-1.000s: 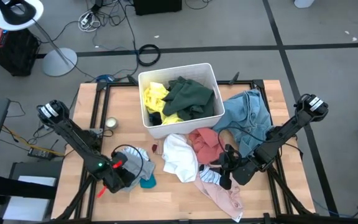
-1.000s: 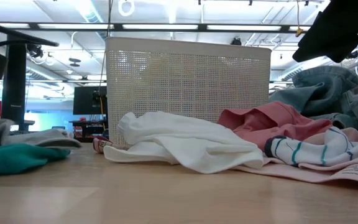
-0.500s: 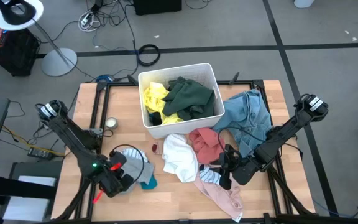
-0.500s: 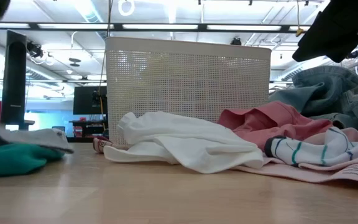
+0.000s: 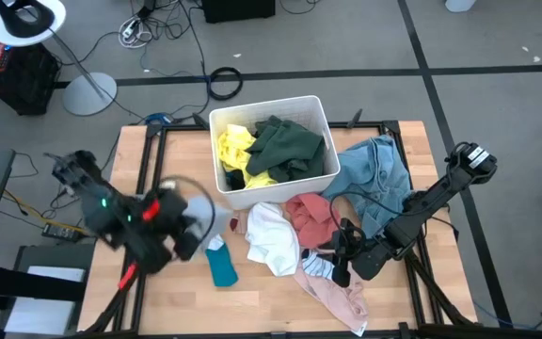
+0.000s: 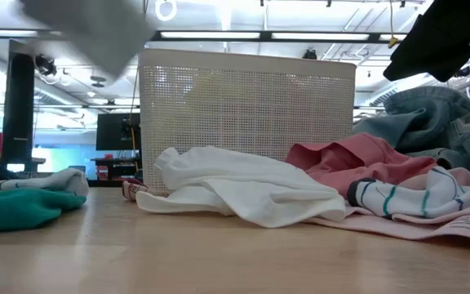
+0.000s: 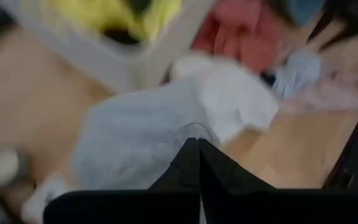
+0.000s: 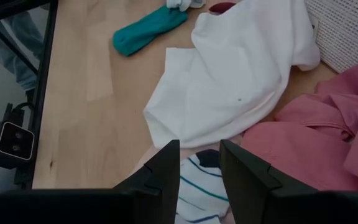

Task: Sort clothes
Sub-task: Put the gray underwear into the white bin

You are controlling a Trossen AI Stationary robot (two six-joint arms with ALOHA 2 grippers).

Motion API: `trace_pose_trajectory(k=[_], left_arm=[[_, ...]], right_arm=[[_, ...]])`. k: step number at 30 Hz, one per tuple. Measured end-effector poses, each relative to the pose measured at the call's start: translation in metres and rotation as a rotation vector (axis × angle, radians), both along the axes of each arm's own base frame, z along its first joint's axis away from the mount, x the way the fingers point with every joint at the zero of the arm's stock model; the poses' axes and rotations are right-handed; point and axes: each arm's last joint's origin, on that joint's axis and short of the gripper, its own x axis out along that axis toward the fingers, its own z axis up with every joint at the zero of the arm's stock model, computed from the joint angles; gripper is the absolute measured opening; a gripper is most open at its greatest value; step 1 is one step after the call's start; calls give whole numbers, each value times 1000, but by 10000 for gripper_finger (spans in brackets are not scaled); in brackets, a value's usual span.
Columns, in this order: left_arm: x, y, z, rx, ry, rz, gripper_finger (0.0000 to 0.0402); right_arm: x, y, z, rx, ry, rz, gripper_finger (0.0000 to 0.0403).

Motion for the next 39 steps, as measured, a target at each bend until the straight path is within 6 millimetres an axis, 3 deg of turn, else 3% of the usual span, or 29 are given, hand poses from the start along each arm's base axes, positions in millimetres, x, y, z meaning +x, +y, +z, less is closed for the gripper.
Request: trace_pose_trajectory(k=[12,20,24,30,39], left_arm=[[36,108,65,264,-65,38,0],[67,172,72,328,-117,12,0],[85,197,54,358,-6,30,0],[119,221,3,310,116,44,10],[158,240,-97,103,142,-42,113]], right_arm=[[0,0,0,-7,-4,-4,114],[0,0,0,-9,-4,-5,114],[0,-1,0,-14,0,-6,114],[-1,-1,-1,-22,8,-8,114],[-1,-1,-1,-27,3,-15,114]])
